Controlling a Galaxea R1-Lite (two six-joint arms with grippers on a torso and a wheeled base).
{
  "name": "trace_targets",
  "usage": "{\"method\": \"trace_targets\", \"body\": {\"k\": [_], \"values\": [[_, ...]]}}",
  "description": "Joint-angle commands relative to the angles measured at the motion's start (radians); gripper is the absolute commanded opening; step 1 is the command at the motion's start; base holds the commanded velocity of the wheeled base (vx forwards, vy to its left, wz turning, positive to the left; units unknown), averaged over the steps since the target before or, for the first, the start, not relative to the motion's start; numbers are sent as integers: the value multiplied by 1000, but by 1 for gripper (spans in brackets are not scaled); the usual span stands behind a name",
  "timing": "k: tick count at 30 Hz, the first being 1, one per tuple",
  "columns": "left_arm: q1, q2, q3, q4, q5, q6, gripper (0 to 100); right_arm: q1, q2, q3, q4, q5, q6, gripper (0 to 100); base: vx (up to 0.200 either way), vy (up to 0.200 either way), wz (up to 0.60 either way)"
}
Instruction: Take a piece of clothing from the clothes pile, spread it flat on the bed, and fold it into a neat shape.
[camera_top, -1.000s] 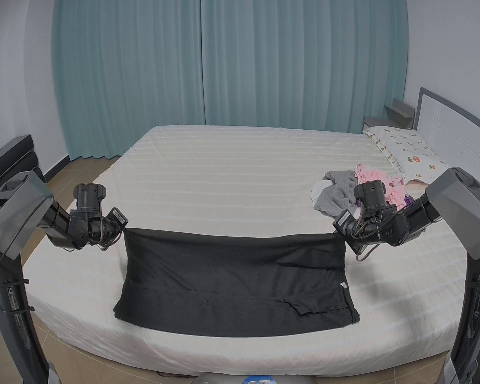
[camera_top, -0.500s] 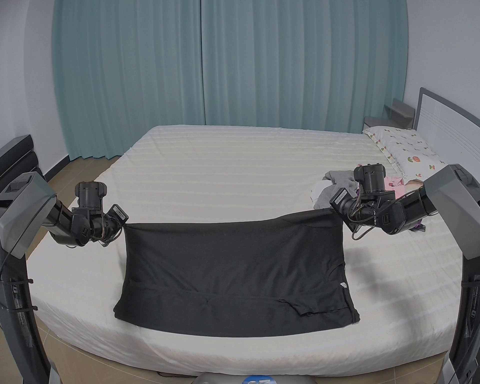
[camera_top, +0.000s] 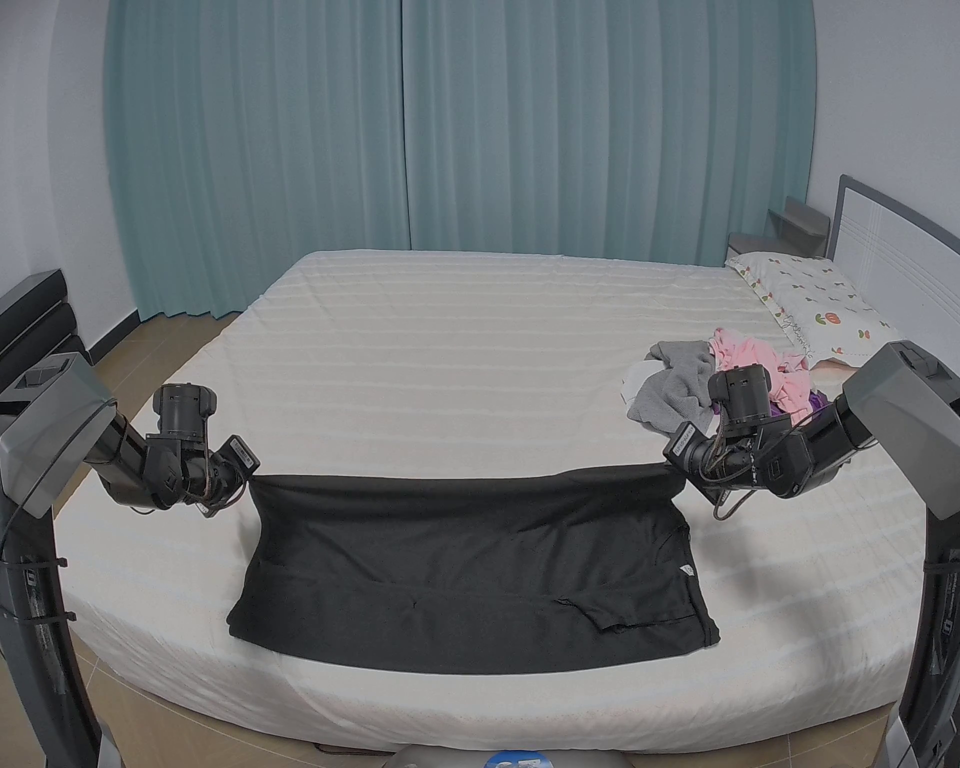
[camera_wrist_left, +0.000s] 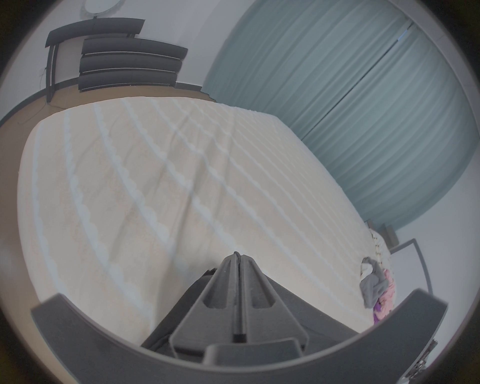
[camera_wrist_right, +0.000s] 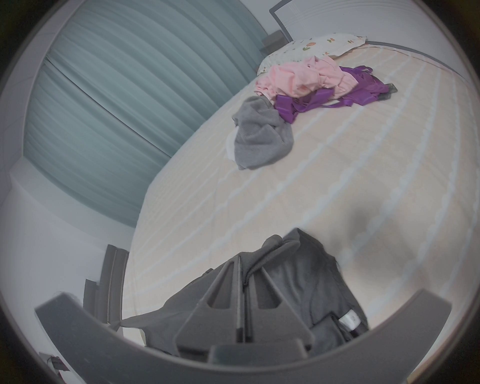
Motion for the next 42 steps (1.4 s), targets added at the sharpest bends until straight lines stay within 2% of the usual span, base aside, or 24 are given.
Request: {"method": "trace_targets", "body": {"k": [1,17,37,42], "values": [[3,-34,85,-3,-4,44,0,1,-68,111,-6,9,-18,0,0,0,0],[3,-37,243,-7,-4,104,0,11,-73,323,-63,48,-52,0,0,0,0],[-2,-35,278,-1,-6,123,0,22,-49,370,-66,54,-96,0,0,0,0],[-3,-35,297,-1,-6,150,0,24,-30,393,-69,52,-145,0,0,0,0]]}}
